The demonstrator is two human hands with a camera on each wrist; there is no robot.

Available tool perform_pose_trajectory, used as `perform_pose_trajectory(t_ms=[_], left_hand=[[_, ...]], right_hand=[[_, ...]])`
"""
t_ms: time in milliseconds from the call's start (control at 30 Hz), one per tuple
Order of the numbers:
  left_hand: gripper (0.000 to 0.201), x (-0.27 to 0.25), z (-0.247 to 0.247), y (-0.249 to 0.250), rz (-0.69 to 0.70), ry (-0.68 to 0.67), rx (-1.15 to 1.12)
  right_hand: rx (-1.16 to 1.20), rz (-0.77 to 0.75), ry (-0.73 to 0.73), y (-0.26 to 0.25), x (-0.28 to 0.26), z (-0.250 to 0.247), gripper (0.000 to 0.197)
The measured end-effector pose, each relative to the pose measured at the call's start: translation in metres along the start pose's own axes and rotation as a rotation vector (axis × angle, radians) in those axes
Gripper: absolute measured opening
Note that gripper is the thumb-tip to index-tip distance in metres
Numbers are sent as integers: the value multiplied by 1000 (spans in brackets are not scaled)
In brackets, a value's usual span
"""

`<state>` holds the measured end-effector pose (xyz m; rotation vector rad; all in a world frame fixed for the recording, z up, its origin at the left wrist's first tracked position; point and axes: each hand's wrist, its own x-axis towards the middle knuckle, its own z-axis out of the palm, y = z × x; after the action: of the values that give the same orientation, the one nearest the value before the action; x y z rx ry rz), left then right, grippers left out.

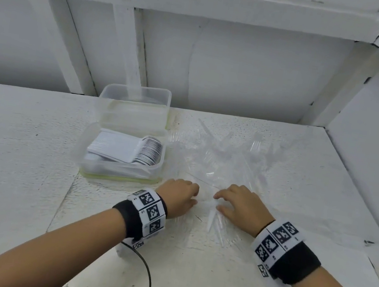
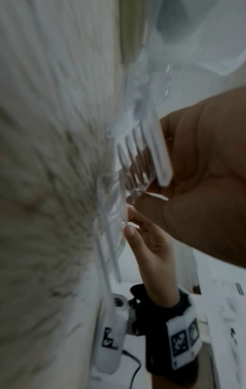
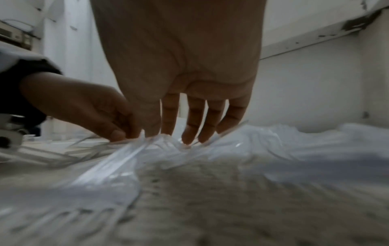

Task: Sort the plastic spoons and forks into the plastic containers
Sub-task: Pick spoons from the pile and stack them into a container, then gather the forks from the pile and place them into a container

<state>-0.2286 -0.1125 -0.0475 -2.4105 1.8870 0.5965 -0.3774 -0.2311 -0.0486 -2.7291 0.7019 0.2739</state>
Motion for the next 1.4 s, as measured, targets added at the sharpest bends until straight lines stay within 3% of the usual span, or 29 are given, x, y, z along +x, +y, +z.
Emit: perform_pose_trajectory(t_ms=[233, 433, 533, 600, 733, 867, 1000, 1133, 1300, 1400], left_hand=[[31, -8, -8, -15, -123, -33, -196], [6, -14, -17, -18, -125, -8, -363], [19, -19, -24, -17, -95, 60, -487], [18, -23, -29, -19, -64, 181, -509], [12, -34, -39, -23, -33, 302, -641], [25, -44, -49, -23, -6, 204, -863], [31, -48, -47, -21, -59, 151, -1016], [16, -43, -38, -19, -14, 191, -952], [37, -19, -40, -9, 27, 205, -636], [49, 4, -38, 3, 35, 200, -435]], right_hand=[[-95, 178, 3, 32, 6, -15, 37], [-30, 207, -91, 45, 10, -26, 24], [84, 155, -29, 44, 10, -29, 19], [165, 115, 22, 40, 7, -33, 17], [614, 81, 79, 26, -3, -47, 13], [1127, 144, 69, 15, -11, -57, 19], [1444, 231, 40, 7, -20, -60, 34], [1382, 273, -34, 7, -32, -61, 39], [1268, 308, -150, 13, -44, -56, 34], [1121, 298, -209, 14, -48, -49, 21]])
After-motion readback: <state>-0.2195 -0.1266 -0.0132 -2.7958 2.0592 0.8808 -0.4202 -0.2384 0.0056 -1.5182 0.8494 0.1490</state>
